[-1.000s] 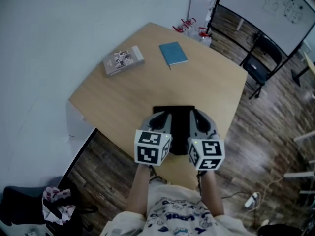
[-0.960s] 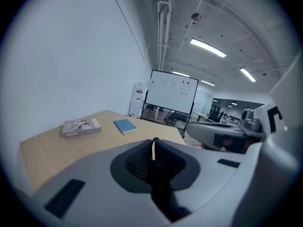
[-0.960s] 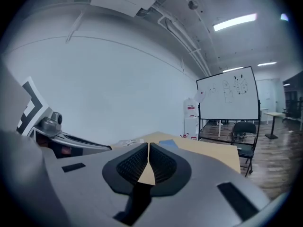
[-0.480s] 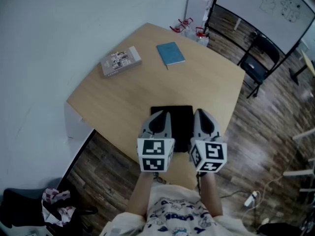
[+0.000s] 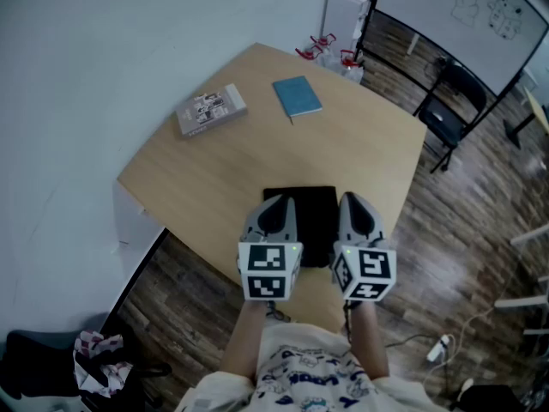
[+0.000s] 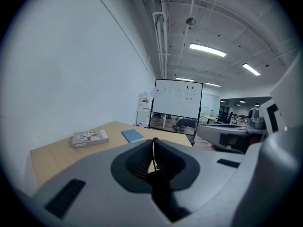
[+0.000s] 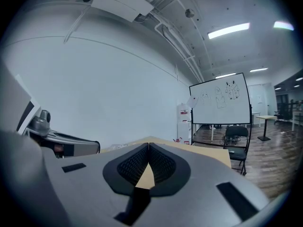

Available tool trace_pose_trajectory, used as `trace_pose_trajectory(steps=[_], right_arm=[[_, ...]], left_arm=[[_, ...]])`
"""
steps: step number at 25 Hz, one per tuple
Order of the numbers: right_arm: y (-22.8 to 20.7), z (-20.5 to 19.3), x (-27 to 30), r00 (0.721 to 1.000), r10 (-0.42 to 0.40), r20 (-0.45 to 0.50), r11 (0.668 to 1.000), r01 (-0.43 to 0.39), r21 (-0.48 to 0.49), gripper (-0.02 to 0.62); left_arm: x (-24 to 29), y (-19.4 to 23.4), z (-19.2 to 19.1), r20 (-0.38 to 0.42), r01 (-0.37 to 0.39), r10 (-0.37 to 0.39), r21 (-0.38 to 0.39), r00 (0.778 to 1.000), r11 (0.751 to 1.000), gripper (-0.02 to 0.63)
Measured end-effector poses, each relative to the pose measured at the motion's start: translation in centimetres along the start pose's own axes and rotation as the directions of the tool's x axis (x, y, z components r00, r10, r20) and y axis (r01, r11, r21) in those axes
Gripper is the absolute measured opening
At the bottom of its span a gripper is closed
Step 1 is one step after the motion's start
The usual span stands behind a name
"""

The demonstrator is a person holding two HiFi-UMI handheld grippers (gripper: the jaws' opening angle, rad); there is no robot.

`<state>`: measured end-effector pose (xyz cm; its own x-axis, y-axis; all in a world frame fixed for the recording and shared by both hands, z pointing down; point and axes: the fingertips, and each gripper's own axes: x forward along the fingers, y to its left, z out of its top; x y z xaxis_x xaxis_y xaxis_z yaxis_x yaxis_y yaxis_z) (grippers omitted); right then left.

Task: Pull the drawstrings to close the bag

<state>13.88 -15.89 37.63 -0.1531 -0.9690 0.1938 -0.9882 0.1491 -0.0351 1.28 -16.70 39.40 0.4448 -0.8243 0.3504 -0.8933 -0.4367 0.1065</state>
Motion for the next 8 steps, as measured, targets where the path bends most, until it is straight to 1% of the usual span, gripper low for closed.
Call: trace_pose_trajectory(steps=[4,8], right_arm=[[0.01,0.43,-0.01,1.0,0.009,0.004,1.0,-0.009,-0.006,0.005],[-0.48,0.13,-0.04,1.0,-0.004,0.002,1.0,0.004,0.007,0.005]], left_arm=[[0.0,-0.08,0.06,-0.002,0.001,-0.001,0.004,1.0,1.0,0.014],[0.05,-0.16,0.08,0.0,-0.002,0.002,0.006,1.0,1.0,0.014]])
